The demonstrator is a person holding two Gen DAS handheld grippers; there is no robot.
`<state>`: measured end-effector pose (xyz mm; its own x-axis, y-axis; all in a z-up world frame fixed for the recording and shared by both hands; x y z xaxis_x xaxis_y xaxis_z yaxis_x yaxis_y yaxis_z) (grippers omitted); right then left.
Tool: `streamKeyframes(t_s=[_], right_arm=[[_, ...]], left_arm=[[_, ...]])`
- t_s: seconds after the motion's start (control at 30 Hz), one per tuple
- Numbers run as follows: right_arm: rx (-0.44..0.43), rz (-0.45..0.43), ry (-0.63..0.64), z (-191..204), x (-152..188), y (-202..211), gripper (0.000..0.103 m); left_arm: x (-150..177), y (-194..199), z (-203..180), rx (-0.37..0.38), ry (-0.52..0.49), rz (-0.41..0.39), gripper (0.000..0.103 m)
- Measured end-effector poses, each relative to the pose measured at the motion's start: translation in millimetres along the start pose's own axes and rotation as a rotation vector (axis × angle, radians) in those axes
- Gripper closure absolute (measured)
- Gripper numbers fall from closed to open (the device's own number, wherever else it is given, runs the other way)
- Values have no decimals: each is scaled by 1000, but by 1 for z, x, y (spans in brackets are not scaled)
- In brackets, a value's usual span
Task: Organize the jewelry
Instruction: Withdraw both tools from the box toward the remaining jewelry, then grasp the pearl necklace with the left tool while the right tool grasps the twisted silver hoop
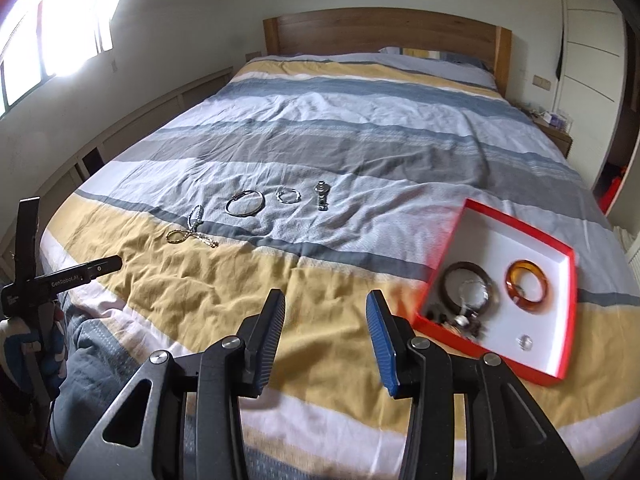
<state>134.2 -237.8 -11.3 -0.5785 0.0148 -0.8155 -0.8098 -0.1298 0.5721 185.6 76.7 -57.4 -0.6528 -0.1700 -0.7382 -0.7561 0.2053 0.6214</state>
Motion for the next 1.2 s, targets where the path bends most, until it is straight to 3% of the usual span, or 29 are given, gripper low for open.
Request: streamKeyframes(t_s=[0.43, 0.63, 0.8, 0.87, 1.0, 1.2], right_arm=[[-144, 77, 38, 34, -19, -154, 61], [-176, 81, 35, 42, -29, -203, 61], [-191, 82, 8, 45, -34, -240, 60], [-194, 87, 4, 46, -33, -254, 60], [-188, 84, -13, 44, -36, -271, 60], [-190, 91, 0, 46, -41, -294, 54]], left_arm=[[-37, -121, -6, -6, -11, 32, 55], [-30, -158, -6, -46, -45, 64, 55], [-21, -164, -7, -77, -64, 37, 57], [-22, -165, -5, -83, -58, 28, 62], [-23, -167, 6, -84, -8, 9, 84], [-22, -170, 11, -73, 17, -15, 86]])
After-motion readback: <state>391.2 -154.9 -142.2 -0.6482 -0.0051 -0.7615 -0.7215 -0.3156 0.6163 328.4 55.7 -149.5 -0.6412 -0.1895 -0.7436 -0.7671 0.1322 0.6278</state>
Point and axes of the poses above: each gripper's, at about its wrist camera, not at the fingertips, and y roughly against the way its jaws point, z to its left, x to its underside, the point moved 3 cm from there along -y, roughly the way its jaws point, and after that the axes turned 12 degrees about -z, right-handed, at the moved point
